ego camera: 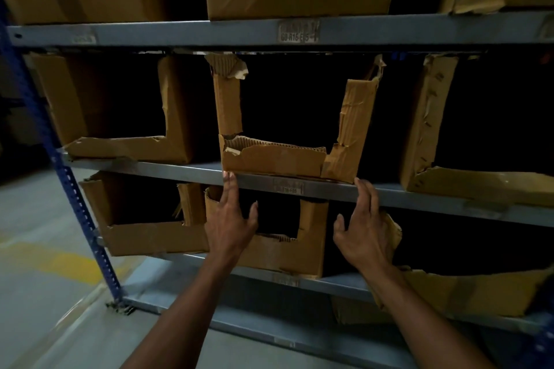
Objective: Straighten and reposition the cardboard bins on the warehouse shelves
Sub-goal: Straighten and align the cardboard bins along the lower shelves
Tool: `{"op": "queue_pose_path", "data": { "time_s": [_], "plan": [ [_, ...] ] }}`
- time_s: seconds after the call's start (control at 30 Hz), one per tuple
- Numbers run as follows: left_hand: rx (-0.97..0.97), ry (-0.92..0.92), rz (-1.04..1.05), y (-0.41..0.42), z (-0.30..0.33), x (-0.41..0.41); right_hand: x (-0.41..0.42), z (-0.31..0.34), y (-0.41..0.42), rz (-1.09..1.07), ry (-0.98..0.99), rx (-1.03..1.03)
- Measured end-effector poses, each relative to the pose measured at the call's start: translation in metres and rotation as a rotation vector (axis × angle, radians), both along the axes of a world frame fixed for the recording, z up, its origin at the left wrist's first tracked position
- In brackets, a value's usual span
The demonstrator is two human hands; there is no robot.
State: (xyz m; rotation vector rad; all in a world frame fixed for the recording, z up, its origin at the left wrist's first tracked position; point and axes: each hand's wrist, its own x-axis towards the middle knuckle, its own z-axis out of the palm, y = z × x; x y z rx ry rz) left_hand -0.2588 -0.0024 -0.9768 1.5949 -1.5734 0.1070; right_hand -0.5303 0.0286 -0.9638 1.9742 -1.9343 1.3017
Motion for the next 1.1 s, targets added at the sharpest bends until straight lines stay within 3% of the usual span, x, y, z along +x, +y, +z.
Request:
{"op": "queue_pose_path", "data": {
  "time_s": [0.33, 0.5, 0.6, 0.8, 0.93, 1.1],
  "plan": [
    [-0.012, -0.015, 0.02, 0.008, 0.0, -0.009, -0.007, 0.019, 0.012, 0.02, -0.016, 0.09],
    [-0.032, 0.115, -0.058, 0.036, 0.049, 0.005, 0.005, 0.05, 0.044, 0.224, -0.125, -0.221],
    [0.024, 0.306, -0.002, 0.054, 0.098, 0.038, 0.052, 0.085, 0.063, 0.344, -0.206, -0.122],
    [0.141, 0.355, 0.16, 0.1, 0.179, 0.129, 0.166, 0.157, 0.088, 0.46, -0.427, 0.144],
    [0.26, 0.518, 0.188, 0.11, 0.176, 0.215, 0.229, 0.173, 0.084, 0.466, -0.442, 0.341],
    [0.301, 0.543, 0.129, 0.082, 0.145, 0.316, 0.294, 0.166, 0.056, 0.342, -0.35, 0.47]
  ]
}}
